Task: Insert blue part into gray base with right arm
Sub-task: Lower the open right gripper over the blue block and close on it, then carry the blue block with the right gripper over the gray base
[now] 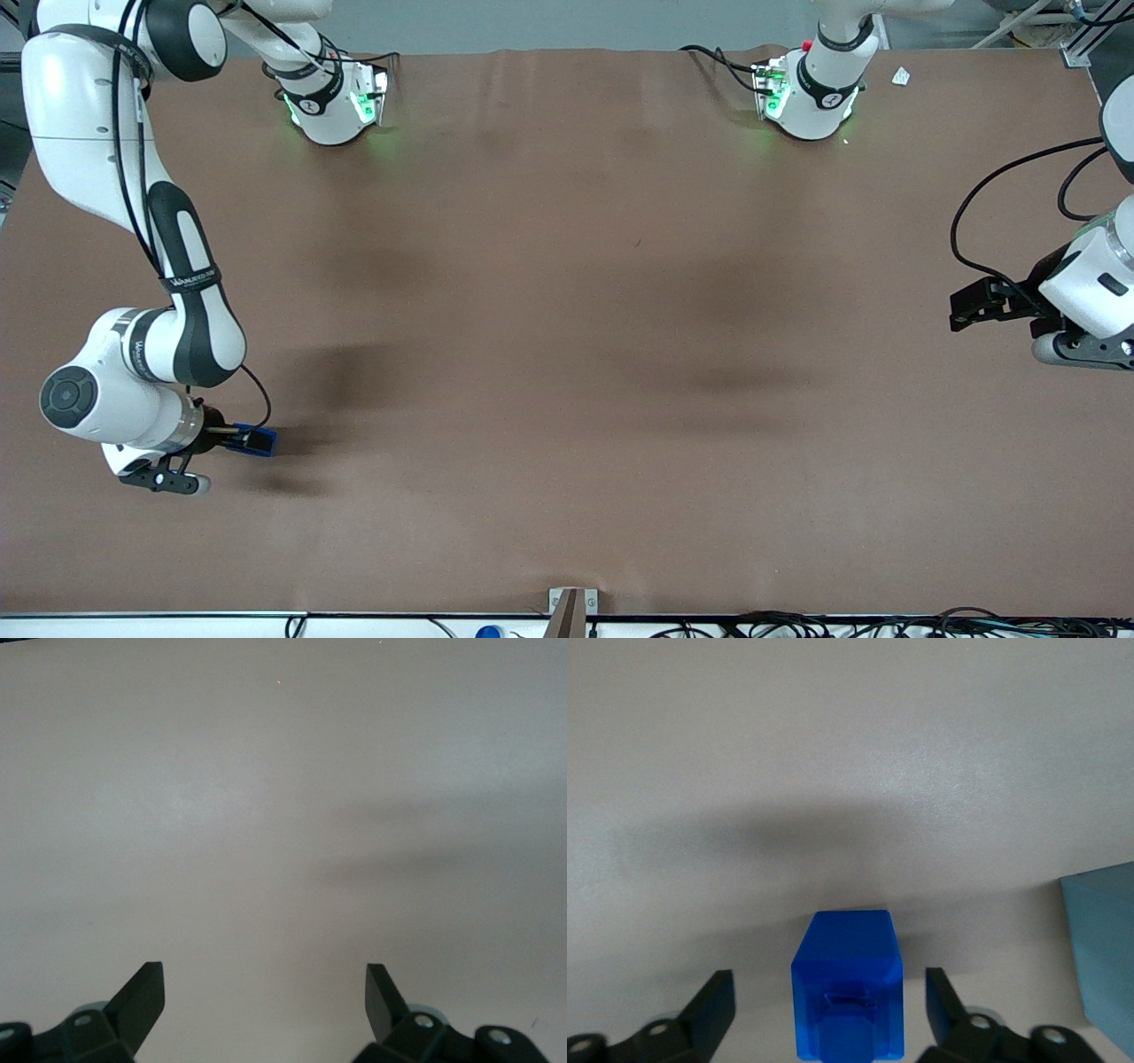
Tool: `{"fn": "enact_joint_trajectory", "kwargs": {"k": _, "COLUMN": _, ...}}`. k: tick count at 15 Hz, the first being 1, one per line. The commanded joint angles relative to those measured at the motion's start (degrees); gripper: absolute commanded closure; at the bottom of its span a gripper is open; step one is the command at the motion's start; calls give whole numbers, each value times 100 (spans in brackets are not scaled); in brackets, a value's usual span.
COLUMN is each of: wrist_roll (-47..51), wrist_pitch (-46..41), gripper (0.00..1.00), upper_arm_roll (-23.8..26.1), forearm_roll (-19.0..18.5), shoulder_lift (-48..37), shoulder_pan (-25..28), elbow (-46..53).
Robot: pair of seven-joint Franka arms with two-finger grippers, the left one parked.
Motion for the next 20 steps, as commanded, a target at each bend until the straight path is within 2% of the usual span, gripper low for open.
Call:
{"fn": "enact_joint_trajectory", "kwargs": {"k": 1, "wrist_roll": 73, "wrist_pitch": 22, "gripper": 42, "upper_arm_roll": 33, "forearm_roll": -113, "shoulder_lift": 101, "shoulder_pan": -83, "elbow": 94}}
{"fn": "enact_joint_trajectory", "kwargs": {"k": 2, "wrist_roll": 73, "wrist_pitch": 22, "gripper": 62, "upper_arm_roll": 33, "forearm_roll": -174, "shoulder_lift": 101, "shoulder_pan": -83, "elbow": 94}}
{"fn": "enact_joint_trajectory", "kwargs": {"k": 4, "wrist_roll": 134, "wrist_pitch": 14, "gripper": 96, "upper_arm_roll": 42, "forearm_roll": -140, "shoulder_lift": 84, "shoulder_pan": -83, "elbow": 94}}
{"fn": "enact_joint_trajectory", "kwargs": {"k": 5, "wrist_roll": 134, "wrist_pitch": -4, "gripper": 100, "upper_arm_roll": 42, "forearm_roll": -114, "shoulder_lift": 66, "shoulder_pan": -83, "elbow": 111}}
{"fn": "enact_joint_trajectory", "kwargs": {"k": 6, "wrist_roll": 73, "wrist_pitch": -126, "gripper": 100, "upper_arm_roll": 42, "forearm_roll": -131, "shoulder_lift": -4, "shoulder_pan": -135, "elbow": 190}}
{"fn": "enact_joint_trajectory", "kwargs": {"k": 8, "wrist_roll": -110, "wrist_pitch": -1097, "gripper": 100, "upper_arm_roll": 51, "forearm_roll": -166, "shoulder_lift": -206, "shoulder_pan": -258, "elbow": 479}}
{"fn": "enact_joint_trajectory", "kwargs": {"k": 11, "wrist_roll": -856, "wrist_pitch": -2041, "gripper": 100, "upper_arm_roll": 16, "forearm_roll": -210, "shoulder_lift": -242, "shoulder_pan": -451, "elbow": 1191}}
{"fn": "enact_joint_trajectory", "kwargs": {"k": 13, "wrist_roll": -1401, "wrist_pitch": -2122, "gripper": 100, "upper_arm_roll": 16, "forearm_roll": -394, "shoulder_lift": -242, "shoulder_pan": -671, "elbow": 1306}}
{"fn": "enact_joint_trajectory", "kwargs": {"k": 16, "wrist_roll": -2166, "wrist_pitch": -2052, "gripper": 100, "upper_arm_roll": 33, "forearm_roll": -421, "shoulder_lift": -198, "shoulder_pan": -987, "elbow": 1350}}
{"fn": "enact_joint_trajectory", "kwargs": {"k": 20, "wrist_roll": -2519, "wrist_pitch": -1701, "gripper": 100, "upper_arm_roll": 33, "forearm_roll": -430, "shoulder_lift": -128, "shoulder_pan": -1251, "elbow": 1316}}
